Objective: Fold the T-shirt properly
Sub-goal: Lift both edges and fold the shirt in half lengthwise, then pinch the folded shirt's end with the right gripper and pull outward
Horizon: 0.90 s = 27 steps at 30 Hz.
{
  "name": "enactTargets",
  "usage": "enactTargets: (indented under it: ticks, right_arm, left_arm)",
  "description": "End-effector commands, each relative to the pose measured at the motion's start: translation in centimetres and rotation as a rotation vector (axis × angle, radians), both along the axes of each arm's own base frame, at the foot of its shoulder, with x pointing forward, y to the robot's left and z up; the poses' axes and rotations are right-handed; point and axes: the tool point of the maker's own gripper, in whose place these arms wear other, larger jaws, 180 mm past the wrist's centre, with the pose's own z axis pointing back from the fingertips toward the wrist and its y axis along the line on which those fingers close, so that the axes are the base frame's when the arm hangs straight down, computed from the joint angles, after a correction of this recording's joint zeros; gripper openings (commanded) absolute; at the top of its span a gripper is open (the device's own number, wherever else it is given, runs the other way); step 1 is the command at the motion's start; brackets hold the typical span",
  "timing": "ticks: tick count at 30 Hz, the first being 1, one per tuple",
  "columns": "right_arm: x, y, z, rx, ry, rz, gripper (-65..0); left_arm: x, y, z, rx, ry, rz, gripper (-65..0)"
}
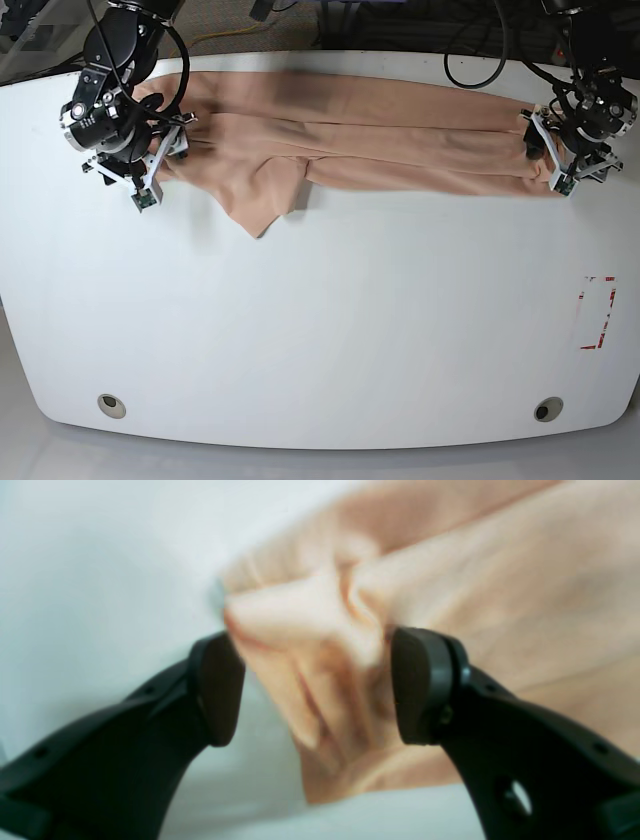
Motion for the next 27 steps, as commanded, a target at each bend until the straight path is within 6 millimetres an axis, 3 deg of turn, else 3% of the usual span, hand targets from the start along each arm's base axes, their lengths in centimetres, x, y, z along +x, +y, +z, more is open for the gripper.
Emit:
enactTargets:
  ticks: [1, 3, 9, 17, 20, 27]
  right_arm:
    - [2.0, 0.8, 1.7, 0.051, -0.081, 0.022, -23.8]
    - [3.1, 1.6, 1.9, 0.103, -0.101, 0.036, -23.8]
    - [6.3, 2.8, 0.2, 0.224, -0.062, 0.018, -24.1]
    - [8.9, 4.4, -3.0, 0.377, -0.004, -0.013, -24.1]
    - [9.6, 6.2, -4.0, 0.408, 0.011, 0.027, -24.1]
    - [9.4, 9.1, -4.6, 0.406, 0.046, 0.12, -24.4]
  left_arm:
    - [1.7, -0.7, 3.6, -0.021, -0.11, -0.044, -23.3]
    - [1.7, -0.6, 4.8, -0.021, -0.108, -0.068, -23.5]
    - [2.0, -1.2, 4.9, -0.067, -0.092, -0.069, -23.5]
    - [0.4, -0.4, 0.8, -0.075, 0.018, 0.006, -23.6]
    - [-0.4, 0.2, -0.9, -0.078, 0.069, 0.033, -23.6]
    - [-1.0, 0.7, -2.1, -0.091, 0.106, 0.05, -23.6]
